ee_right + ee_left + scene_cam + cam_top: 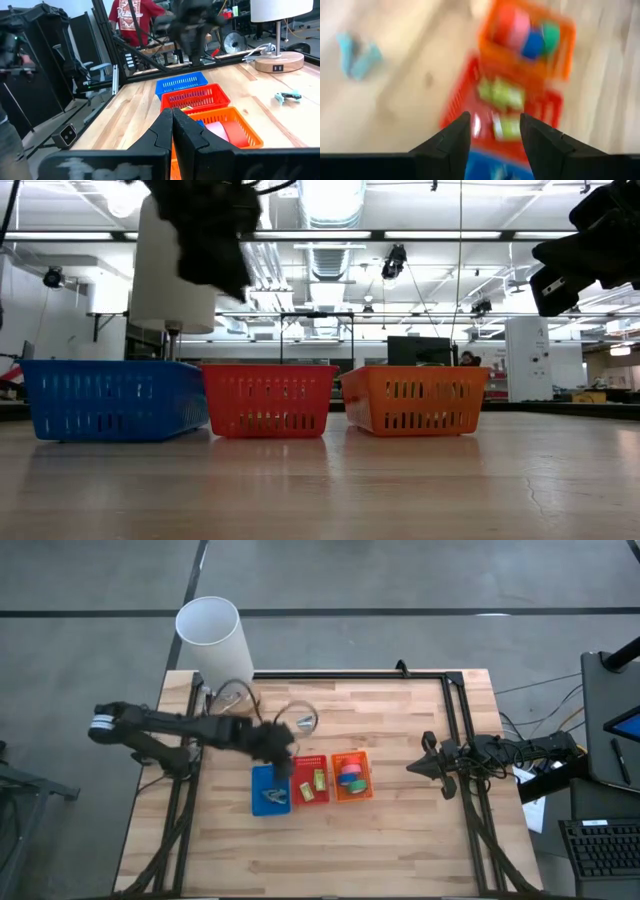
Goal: Pick and place Stapler, Stapler remover, tape
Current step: Put the light blue staple remover into the blue bin
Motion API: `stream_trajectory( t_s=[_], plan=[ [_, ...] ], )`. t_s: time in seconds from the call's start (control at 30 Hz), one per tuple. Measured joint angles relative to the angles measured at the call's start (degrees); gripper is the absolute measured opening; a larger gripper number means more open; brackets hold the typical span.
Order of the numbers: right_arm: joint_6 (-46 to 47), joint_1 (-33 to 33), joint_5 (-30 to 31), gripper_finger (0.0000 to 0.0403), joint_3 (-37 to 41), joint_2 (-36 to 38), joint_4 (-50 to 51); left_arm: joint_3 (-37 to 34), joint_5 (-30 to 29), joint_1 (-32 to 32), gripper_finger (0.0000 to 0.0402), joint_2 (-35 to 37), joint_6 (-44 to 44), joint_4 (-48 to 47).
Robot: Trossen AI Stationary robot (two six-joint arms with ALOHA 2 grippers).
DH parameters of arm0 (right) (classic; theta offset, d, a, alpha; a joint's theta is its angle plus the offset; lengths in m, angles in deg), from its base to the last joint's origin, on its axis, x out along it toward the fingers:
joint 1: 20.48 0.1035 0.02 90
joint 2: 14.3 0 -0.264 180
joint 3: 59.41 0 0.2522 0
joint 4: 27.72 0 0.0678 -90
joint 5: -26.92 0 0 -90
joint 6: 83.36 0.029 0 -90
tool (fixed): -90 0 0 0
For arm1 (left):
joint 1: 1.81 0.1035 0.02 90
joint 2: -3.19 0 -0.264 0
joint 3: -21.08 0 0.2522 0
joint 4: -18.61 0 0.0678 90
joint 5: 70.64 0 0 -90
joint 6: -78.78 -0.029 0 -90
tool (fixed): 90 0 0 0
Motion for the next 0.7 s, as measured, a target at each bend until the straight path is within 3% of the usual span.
stream_trajectory(
  t_s=[0.2, 0.37, 0.5, 0.7],
  plan=[
    [0.0, 0.0, 0.0, 0.0008, 0.0, 0.0, 0.0, 1.8, 7.9, 12.1, 0.0172, -4.0, -13.2, 9.5],
    [0.0, 0.0, 0.0, 0.0008, 0.0, 0.0, 0.0, 1.8, 18.5, 19.0, 0.017, -10.1, -21.6, 12.9],
    [0.0, 0.0, 0.0, 0.0008, 0.0, 0.0, 0.0, 1.8, 18.9, 20.9, 0.017, -15.1, -30.1, 12.9],
    [0.0, 0.0, 0.0, 0.0009, 0.0, 0.0, 0.0, 1.8, 13.3, 22.4, 0.017, -20.2, -35.7, 13.0]
  ],
)
